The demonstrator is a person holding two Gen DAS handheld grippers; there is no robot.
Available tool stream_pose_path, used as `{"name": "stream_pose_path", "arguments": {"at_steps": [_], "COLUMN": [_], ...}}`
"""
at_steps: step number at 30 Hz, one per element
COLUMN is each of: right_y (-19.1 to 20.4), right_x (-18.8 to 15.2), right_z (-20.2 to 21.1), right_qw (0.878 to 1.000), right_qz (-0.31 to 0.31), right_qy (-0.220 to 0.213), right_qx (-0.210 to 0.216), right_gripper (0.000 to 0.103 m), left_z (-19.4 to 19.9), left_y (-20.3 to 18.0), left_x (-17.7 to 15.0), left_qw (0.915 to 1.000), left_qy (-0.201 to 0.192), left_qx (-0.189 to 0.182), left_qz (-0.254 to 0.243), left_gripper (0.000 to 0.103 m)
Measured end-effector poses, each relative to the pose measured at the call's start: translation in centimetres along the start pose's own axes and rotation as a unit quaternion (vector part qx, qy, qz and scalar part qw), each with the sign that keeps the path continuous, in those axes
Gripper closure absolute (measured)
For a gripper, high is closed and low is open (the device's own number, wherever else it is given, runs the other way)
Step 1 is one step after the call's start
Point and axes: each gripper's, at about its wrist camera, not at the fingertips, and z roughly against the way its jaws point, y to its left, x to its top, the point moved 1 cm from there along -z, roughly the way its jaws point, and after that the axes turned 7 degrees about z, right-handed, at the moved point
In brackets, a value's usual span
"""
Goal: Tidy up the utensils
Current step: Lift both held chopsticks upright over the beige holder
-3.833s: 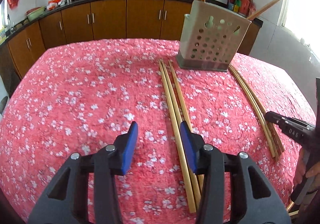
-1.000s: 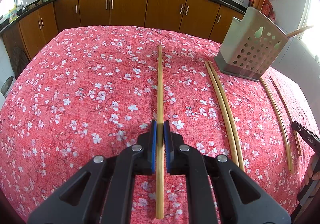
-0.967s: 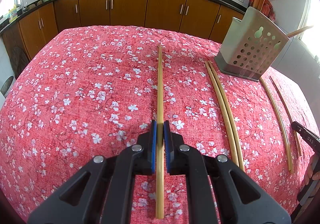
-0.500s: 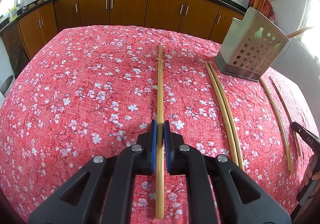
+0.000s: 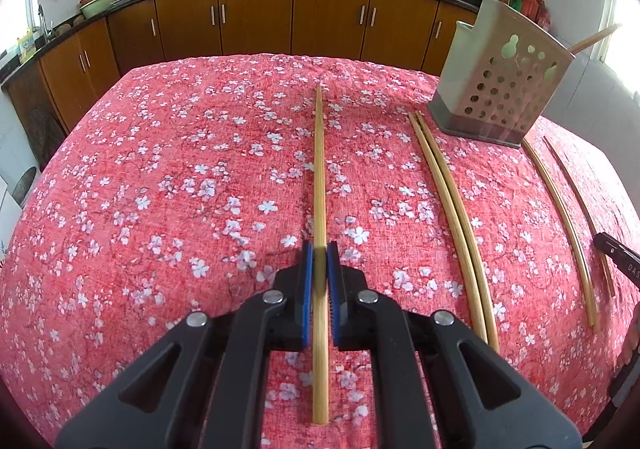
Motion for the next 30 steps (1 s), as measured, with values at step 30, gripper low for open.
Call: {"name": "stream_pose_path", "arguments": {"at_steps": [30], "right_y": [-0.9], "right_x": [5.5], "right_z": [12.0], "right_qw": [0.977], "right_qz": [-0.01], "right_qy": [-0.211], "right_qx": [0.02], "right_gripper": [0.095], "left_z": [13.8], "left_y": [-2.3], "left_x": [7.4], "left_qw": [0.9803], "left_qy": [-0.188], "left_qx": [-0.059], "left_qz": [-0.008], "left_gripper": [0.096]}}
